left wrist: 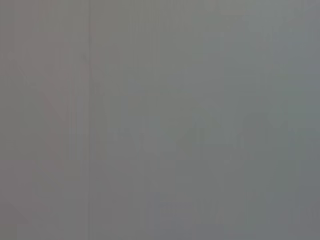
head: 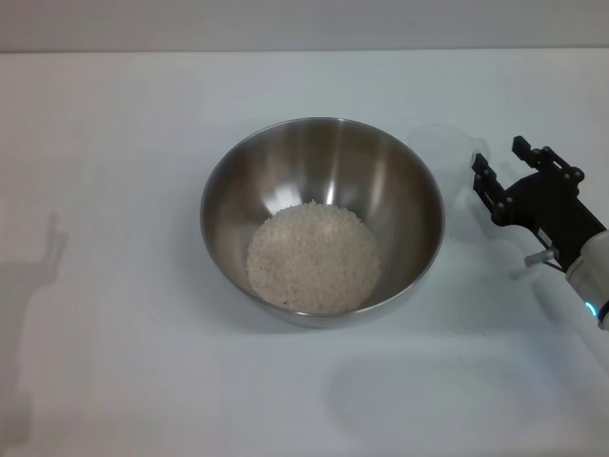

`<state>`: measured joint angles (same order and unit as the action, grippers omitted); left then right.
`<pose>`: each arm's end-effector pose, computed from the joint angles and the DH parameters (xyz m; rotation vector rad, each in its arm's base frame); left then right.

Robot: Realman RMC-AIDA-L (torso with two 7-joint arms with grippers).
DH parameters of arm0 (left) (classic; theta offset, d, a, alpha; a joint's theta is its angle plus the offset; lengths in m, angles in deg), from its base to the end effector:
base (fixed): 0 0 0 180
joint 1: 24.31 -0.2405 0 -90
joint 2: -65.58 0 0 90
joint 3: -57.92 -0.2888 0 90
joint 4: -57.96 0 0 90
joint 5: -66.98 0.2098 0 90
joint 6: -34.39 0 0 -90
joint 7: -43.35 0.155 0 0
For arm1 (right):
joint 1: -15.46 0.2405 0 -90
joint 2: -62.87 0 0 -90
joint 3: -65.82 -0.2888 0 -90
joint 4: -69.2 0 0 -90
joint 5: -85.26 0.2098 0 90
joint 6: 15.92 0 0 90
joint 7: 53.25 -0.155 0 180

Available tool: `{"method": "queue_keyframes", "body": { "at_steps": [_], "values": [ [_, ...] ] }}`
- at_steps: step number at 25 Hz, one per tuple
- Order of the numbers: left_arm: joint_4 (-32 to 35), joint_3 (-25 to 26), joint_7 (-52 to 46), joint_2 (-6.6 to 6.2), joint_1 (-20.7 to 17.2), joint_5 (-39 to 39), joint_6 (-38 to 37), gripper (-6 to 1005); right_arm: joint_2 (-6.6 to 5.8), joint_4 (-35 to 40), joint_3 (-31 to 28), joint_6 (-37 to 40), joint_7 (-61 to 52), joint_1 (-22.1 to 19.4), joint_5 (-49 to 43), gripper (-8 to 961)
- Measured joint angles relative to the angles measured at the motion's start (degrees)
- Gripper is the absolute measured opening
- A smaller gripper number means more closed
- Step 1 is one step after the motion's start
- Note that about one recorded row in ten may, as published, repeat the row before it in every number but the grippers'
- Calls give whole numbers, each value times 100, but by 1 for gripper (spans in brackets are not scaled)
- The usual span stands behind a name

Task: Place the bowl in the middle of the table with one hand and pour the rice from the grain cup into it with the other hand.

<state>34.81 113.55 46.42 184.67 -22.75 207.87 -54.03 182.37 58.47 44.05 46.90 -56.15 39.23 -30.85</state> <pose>-0.3628 0.2258 0.0018 -1.3402 -0.3078 -0.7582 0.3514 0.3258 -0.0824 -1.8531 0.5066 0.5537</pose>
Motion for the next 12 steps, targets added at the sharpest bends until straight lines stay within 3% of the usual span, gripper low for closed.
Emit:
{"method": "queue_keyframes", "body": {
  "at_steps": [3,7,12],
  "values": [
    [-3,0,0,0,5,0,0,783,-2,-40,41,190,0,-126,0,454],
    [2,0,0,0,20,0,0,783,-13,-63,60,495,-37,-340,0,669],
    [9,0,0,0,20,0,0,783,-14,-69,60,760,-43,-549,0,667]
  ]
}}
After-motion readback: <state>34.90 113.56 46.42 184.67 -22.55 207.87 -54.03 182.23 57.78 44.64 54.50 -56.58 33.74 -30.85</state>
